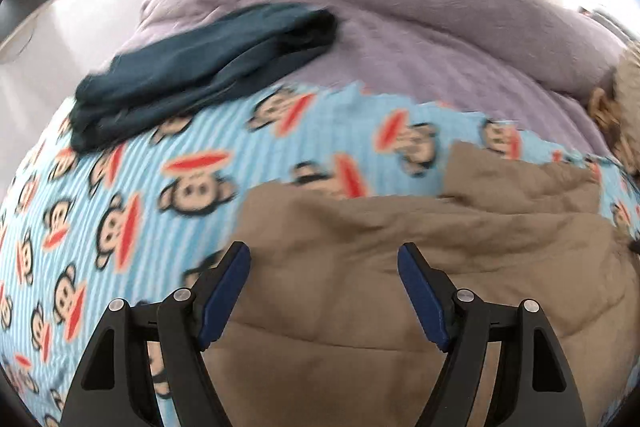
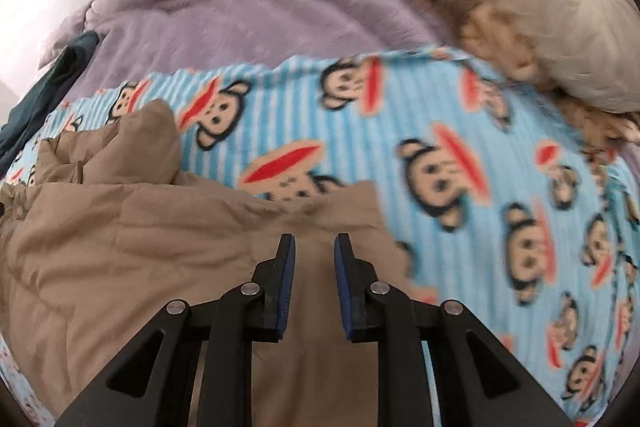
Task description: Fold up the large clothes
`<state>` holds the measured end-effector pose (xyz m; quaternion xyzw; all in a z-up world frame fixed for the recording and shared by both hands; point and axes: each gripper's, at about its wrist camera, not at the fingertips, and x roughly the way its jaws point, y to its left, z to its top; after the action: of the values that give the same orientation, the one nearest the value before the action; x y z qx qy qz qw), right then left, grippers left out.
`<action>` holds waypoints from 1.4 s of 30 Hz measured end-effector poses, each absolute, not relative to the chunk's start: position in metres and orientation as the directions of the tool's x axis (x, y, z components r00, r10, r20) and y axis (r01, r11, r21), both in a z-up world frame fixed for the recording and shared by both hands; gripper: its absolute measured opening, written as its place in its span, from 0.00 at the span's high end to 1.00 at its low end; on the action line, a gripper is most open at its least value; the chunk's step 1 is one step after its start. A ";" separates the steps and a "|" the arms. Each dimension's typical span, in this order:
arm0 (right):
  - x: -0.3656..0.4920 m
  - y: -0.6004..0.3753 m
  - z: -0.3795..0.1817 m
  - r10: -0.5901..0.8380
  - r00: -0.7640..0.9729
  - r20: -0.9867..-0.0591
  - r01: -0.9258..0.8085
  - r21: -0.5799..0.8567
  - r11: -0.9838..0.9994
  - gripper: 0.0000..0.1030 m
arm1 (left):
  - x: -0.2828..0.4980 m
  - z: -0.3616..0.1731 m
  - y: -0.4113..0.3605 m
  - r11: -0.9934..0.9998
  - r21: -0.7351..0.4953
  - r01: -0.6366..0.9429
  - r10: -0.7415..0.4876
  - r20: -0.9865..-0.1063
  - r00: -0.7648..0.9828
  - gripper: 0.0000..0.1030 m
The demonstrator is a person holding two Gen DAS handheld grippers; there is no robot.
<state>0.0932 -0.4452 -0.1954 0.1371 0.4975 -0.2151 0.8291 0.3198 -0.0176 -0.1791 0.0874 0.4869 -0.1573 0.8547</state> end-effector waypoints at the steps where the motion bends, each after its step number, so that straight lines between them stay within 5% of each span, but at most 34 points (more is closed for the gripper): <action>1: 0.088 -0.449 -0.197 -0.229 0.402 -0.887 0.509 0.008 0.861 0.79 | 0.325 -0.188 -0.013 0.945 0.006 0.327 -0.156 -0.872 0.465 0.24; 9: 0.104 -0.460 -0.256 -0.229 0.318 -0.920 0.543 -0.021 0.840 0.79 | 0.340 -0.240 -0.010 0.966 -0.058 0.253 -0.160 -0.901 0.402 0.17; 15: 0.114 -0.465 -0.249 -0.219 0.285 -0.933 0.549 -0.029 0.835 0.78 | 0.337 -0.221 -0.009 0.973 -0.029 0.230 -0.121 -0.910 0.396 0.17; 21: 0.078 -0.454 -0.203 -0.185 0.352 -0.918 0.570 0.054 0.820 0.53 | 0.292 -0.171 0.003 0.961 -0.023 0.277 -0.147 -0.886 0.439 0.17; 36: -0.028 -0.373 -0.179 -0.014 0.407 -0.913 0.582 0.247 0.774 0.37 | 0.174 -0.159 0.021 0.953 -0.117 0.279 -0.211 -0.918 0.335 0.16; 37: -0.032 -0.369 -0.180 -0.003 0.409 -0.913 0.584 0.259 0.770 0.34 | 0.168 -0.161 0.021 0.954 -0.121 0.273 -0.210 -0.922 0.325 0.03; 42: -0.047 -0.356 -0.185 0.048 0.411 -0.910 0.597 0.308 0.741 0.33 | 0.147 -0.163 0.024 0.957 -0.139 0.254 -0.217 -0.926 0.309 0.00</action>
<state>-0.0467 -0.3561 -0.1855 0.3139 0.5131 -0.1761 0.7792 0.1473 0.0242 -0.1626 0.0167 0.5693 -0.1456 0.8090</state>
